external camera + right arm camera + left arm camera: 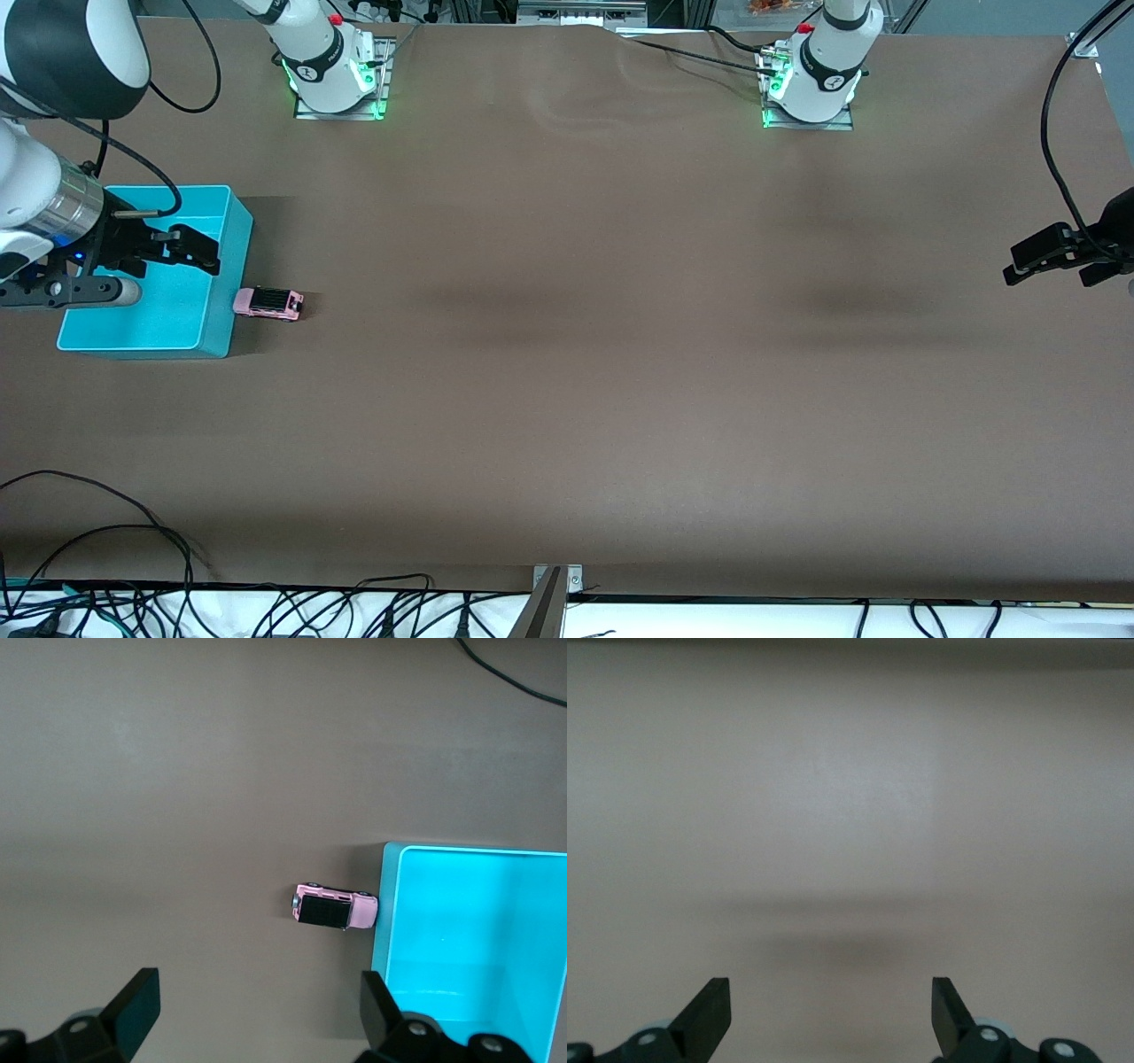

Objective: Wind and store pink jeep toy

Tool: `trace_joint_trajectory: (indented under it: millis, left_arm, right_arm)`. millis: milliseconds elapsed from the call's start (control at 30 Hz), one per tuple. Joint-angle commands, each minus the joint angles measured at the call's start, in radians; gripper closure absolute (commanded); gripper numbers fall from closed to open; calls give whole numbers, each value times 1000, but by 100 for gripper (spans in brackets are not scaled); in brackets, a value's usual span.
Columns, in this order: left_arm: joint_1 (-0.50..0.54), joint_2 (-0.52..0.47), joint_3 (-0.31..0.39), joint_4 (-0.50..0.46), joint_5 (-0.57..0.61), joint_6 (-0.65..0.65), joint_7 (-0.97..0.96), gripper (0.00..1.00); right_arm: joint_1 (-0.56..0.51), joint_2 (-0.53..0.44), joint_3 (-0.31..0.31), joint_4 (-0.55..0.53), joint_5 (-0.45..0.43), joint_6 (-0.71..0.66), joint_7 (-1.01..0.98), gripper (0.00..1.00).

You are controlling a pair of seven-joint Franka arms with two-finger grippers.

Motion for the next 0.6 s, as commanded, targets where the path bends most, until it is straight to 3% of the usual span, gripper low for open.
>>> trace_joint_trajectory:
  millis: [0, 567]
  left_arm:
    - [5, -9, -1, -6, -10, -14, 18, 0]
    - [6, -7, -3, -6, -10, -14, 18, 0]
  right_arm:
    - [-13, 22, -5, 12, 22, -18, 1, 0]
    - [-30, 56, -6, 9, 20, -79, -11, 0]
